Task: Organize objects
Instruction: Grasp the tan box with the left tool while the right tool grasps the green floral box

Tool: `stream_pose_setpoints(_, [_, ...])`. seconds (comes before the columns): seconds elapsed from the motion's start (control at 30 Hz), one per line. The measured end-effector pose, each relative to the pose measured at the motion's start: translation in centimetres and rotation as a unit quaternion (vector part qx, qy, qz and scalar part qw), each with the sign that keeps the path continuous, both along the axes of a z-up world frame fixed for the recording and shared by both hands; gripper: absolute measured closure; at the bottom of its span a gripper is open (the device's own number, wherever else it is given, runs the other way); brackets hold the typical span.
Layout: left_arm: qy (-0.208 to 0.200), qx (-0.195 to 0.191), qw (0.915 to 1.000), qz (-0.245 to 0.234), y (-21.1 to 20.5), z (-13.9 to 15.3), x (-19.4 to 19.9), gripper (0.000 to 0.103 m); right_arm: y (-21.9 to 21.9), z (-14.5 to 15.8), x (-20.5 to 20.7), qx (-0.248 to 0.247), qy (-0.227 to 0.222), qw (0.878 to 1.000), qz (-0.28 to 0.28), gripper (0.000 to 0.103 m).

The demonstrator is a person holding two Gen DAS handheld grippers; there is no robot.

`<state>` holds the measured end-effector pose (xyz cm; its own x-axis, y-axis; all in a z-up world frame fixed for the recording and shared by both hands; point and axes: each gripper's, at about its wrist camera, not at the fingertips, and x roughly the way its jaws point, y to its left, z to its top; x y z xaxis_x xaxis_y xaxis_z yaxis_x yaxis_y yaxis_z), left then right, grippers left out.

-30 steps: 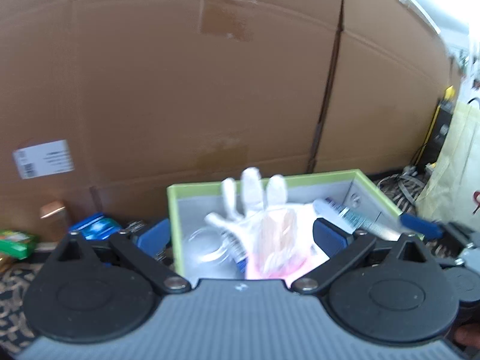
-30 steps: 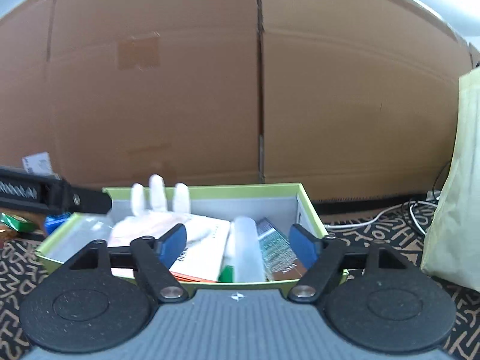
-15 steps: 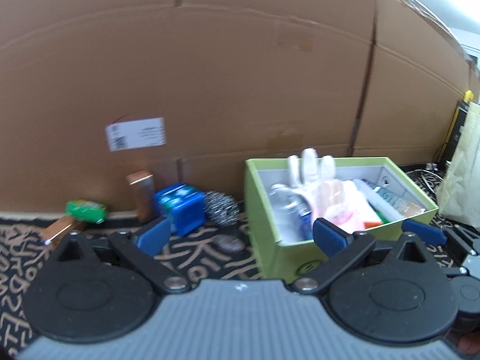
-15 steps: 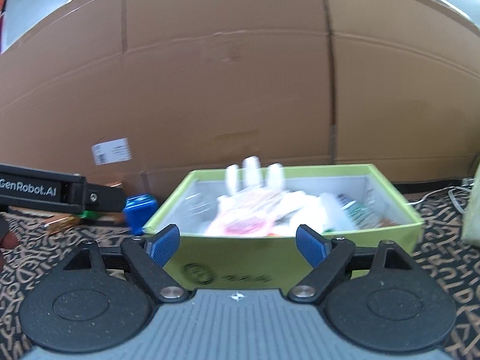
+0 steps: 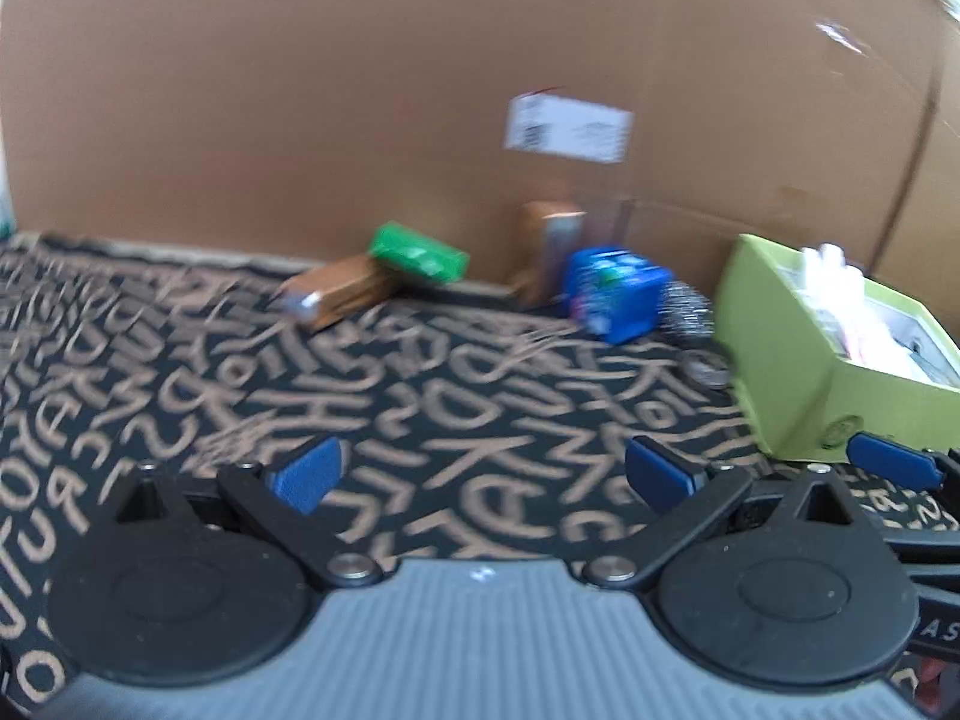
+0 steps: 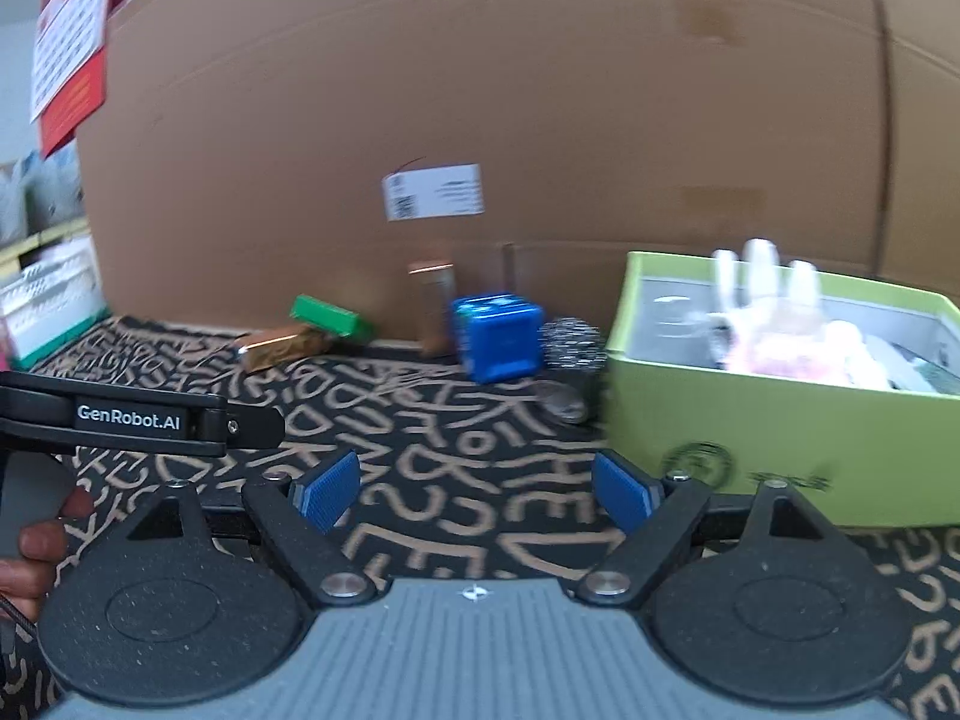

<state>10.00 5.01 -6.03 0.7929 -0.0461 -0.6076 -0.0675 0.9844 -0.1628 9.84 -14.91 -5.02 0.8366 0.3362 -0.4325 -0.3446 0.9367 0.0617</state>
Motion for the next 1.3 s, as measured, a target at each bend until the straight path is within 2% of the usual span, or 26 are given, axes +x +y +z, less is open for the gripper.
stream_pose_setpoints(0.33, [0.001, -0.013, 0.9989, 0.044, 6.2, -0.9, 2.9, 0.000, 5.2, 0.3, 4.2, -0.041, -0.015, 0.999, 0.024, 0.015])
stream_pose_setpoints(0.5, [-0.004, 0.029, 0.9984, 0.049, 8.2, -1.1, 6.5, 0.001, 7.6, 0.2, 6.7, -0.045, -0.020, 0.998, 0.046, 0.015])
stream_pose_setpoints(0.63, [0.002, 0.060, 0.9981, 0.018, 8.9, -1.7, 10.2, 0.011, 9.5, 0.3, 8.7, -0.044, -0.024, 0.997, 0.057, 0.016])
stream_pose_setpoints(0.7, [0.005, 0.076, 0.9971, 0.005, 8.9, -2.2, 11.9, 0.013, 10.4, 0.4, 9.7, -0.046, -0.026, 0.997, 0.061, 0.018])
stream_pose_setpoints(0.77, [0.017, 0.091, 0.9957, -0.002, 8.8, -2.7, 13.5, 0.024, 11.3, 0.3, 10.6, -0.050, -0.025, 0.996, 0.069, 0.020])
stream_pose_setpoints(0.83, [0.033, 0.083, 0.9955, -0.031, 8.8, -3.2, 14.5, 0.057, 12.4, 0.2, 11.5, -0.062, -0.029, 0.994, 0.081, 0.023])
stream_pose_setpoints(0.93, [0.038, 0.095, 0.9934, -0.051, 9.1, -2.7, 13.9, 0.066, 14.5, -0.4, 12.8, -0.099, -0.053, 0.988, 0.110, 0.029])
stream_pose_setpoints(1.03, [0.049, 0.088, 0.9933, -0.056, 10.1, -2.4, 12.7, 0.068, 17.1, -1.4, 13.8, -0.158, -0.089, 0.973, 0.141, 0.038])
stream_pose_setpoints(1.1, [0.051, 0.097, 0.9930, -0.043, 10.7, -2.5, 12.1, 0.068, 18.5, -2.0, 14.5, -0.178, -0.091, 0.966, 0.162, 0.041])
stream_pose_setpoints(1.2, [0.050, 0.080, 0.9951, -0.032, 11.6, -2.6, 11.3, 0.069, 19.5, -2.5, 15.8, -0.176, -0.052, 0.969, 0.164, 0.041])
stream_pose_setpoints(1.3, [0.053, 0.068, 0.9963, -0.006, 12.8, -2.2, 10.4, 0.069, 19.0, -2.1, 15.8, -0.127, -0.022, 0.981, 0.145, 0.032])
